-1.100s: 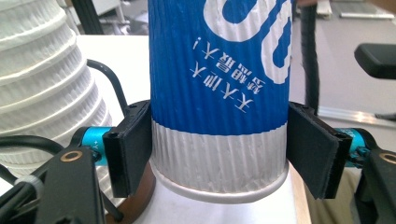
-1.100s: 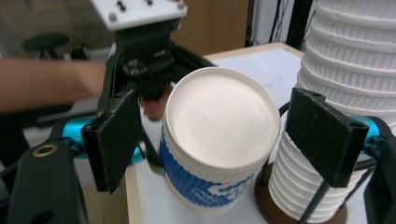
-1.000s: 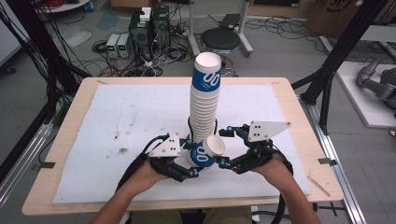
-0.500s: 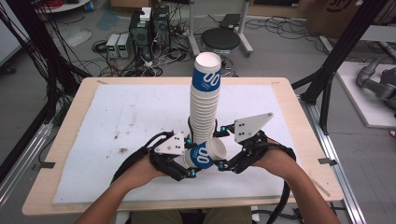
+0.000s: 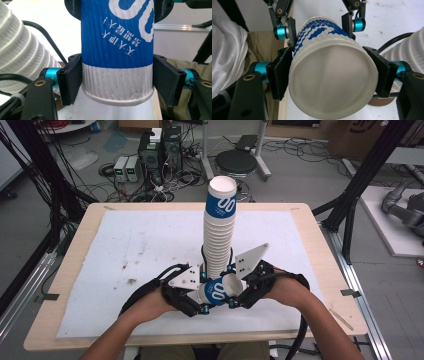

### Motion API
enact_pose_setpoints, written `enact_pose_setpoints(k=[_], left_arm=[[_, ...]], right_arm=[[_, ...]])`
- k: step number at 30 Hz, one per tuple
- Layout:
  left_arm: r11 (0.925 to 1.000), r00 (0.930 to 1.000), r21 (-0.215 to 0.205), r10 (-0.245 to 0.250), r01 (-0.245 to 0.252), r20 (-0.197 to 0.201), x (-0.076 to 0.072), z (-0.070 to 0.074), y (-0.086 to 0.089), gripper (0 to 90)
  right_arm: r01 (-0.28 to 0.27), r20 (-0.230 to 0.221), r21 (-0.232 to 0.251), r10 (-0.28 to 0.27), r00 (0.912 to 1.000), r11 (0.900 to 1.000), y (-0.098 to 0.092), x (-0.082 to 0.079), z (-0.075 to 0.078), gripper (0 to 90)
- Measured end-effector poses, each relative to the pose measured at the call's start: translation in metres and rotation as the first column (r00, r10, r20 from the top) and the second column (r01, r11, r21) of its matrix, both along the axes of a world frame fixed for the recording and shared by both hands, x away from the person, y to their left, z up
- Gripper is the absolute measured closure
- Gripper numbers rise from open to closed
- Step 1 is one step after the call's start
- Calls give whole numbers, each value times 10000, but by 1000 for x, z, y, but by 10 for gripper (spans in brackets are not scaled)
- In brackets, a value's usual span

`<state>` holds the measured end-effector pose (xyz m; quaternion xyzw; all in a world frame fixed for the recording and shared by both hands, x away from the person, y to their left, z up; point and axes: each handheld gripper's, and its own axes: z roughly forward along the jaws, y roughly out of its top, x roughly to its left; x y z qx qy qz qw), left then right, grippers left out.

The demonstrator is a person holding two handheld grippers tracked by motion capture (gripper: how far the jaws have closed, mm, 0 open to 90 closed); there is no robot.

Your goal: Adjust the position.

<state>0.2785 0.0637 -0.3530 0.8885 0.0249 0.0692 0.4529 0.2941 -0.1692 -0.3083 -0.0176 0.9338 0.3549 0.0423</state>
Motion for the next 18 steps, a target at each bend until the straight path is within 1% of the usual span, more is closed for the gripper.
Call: enact_pose_setpoints(k=[3, 4, 6, 10, 11, 12, 14, 15, 16, 17, 18], left_arm=[[10000, 10000, 13, -70, 70, -47, 0, -1, 0, 281], [10000, 10000, -13, -56, 56, -65, 0, -2, -1, 256], [9999, 9999, -122, -16, 15, -102, -1, -4, -2, 234], [9977, 9996, -671, -57, 38, -275, -2, -8, 0, 221], [9967, 9995, -814, -85, 59, -318, -1, -8, 0, 209], [9953, 9995, -964, -77, 46, -315, -1, -9, 2, 200], [9910, 9993, -1340, -34, -14, -359, -1, -11, 5, 195], [9882, 9995, -1529, -17, -31, -310, -1, -11, 7, 187], [9838, 9994, -1793, 25, -89, -356, -1, -12, 9, 187], [9793, 9992, -2020, 72, -151, -399, -1, -13, 11, 185], [9730, 9989, -2295, 149, -246, -437, -1, -13, 13, 185]], right_arm=[[-139, -114, -17, 139, 9998, 9999, -1, 1, -1, 296], [-178, -156, 32, 178, 9997, 9998, -1, 1, -2, 295], [-153, -263, 36, 154, 9995, 9999, -3, 1, -3, 291], [-138, -412, 93, 142, 9991, 9999, -5, 2, -6, 290], [-153, -423, 166, 160, 9990, 9997, -6, 2, -6, 289], [-140, -525, 233, 152, 9985, 9996, -7, 2, -6, 289], [-104, -600, 461, 132, 9981, 9989, -10, 2, -6, 290], [-26, -621, 703, 70, 9980, 9975, -14, 2, -5, 290], [-26, -621, 703, 70, 9980, 9975, -14, 2, -5, 290], [60, -654, 988, 5, 9979, 9951, -19, 2, -4, 290], [60, -654, 988, 5, 9979, 9951, -19, 2, -4, 290]])
